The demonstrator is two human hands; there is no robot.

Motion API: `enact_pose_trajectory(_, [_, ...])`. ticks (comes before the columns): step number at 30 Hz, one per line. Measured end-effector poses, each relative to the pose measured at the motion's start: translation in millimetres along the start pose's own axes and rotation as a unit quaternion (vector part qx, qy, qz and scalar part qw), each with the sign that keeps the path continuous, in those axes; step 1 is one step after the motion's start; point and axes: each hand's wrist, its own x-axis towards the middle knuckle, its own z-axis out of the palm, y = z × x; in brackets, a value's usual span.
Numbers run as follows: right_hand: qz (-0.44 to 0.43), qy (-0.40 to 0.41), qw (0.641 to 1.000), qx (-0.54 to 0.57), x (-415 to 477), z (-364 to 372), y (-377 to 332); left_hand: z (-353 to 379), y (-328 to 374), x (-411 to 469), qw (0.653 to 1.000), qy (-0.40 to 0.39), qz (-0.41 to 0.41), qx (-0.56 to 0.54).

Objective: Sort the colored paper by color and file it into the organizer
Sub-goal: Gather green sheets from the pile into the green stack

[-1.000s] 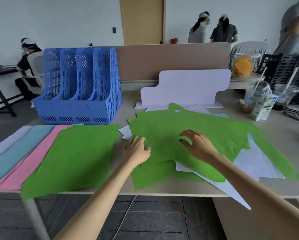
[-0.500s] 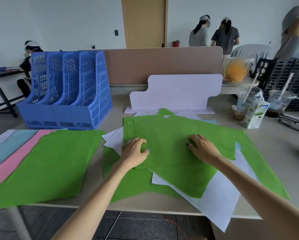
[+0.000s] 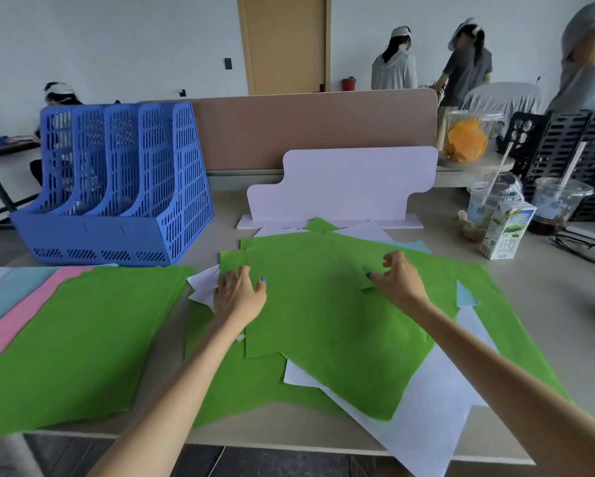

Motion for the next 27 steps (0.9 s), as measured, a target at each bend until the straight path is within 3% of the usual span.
enact_pose_trajectory(2, [0.061, -0.025, 0.994, 0.085, 9, -4, -6, 0, -2, 3, 0.999, -0.041, 0.025, 0.006])
enact_pose_trajectory(4, [0.073, -0.065, 0.992, 0.078, 11, -6, -10, 1, -2, 3, 0.997, -0.05, 0.051, 0.004])
enact_pose_trajectory(7, [0.08, -0.025, 0.991, 0.103, 11, -1, -13, -1, -3, 8, 0.998, -0.035, 0.028, -0.032])
enact_pose_trajectory(9, [0.151, 0.023, 0.962, 0.225, 15, 1, -14, 0, -6, 12, 0.998, -0.027, 0.027, -0.041])
enact_pose_trajectory(11, [0.219, 0.055, 0.902, 0.369, 22, 1, -13, 1, -9, 15, 0.998, -0.015, 0.044, -0.036])
enact_pose_trajectory(12, [0.238, 0.052, 0.883, 0.401, 24, 2, -14, 3, -10, 16, 0.998, -0.006, 0.051, -0.034])
enact_pose_trajectory(14, [0.264, 0.013, 0.879, 0.396, 23, 6, -14, 4, -11, 17, 0.998, 0.011, 0.058, -0.038])
enact_pose_trajectory(18, [0.257, -0.064, 0.913, 0.309, 8, 12, -21, 6, -11, 17, 0.995, -0.008, 0.071, -0.065])
enact_pose_trajectory(21, [0.207, -0.05, 0.935, 0.283, 3, 10, -22, 3, -9, 16, 0.991, -0.028, 0.063, -0.116])
enact_pose_trajectory(27, [0.184, 0.016, 0.881, 0.435, -9, 5, -18, -16, 3, 7, 0.951, 0.022, -0.061, -0.302])
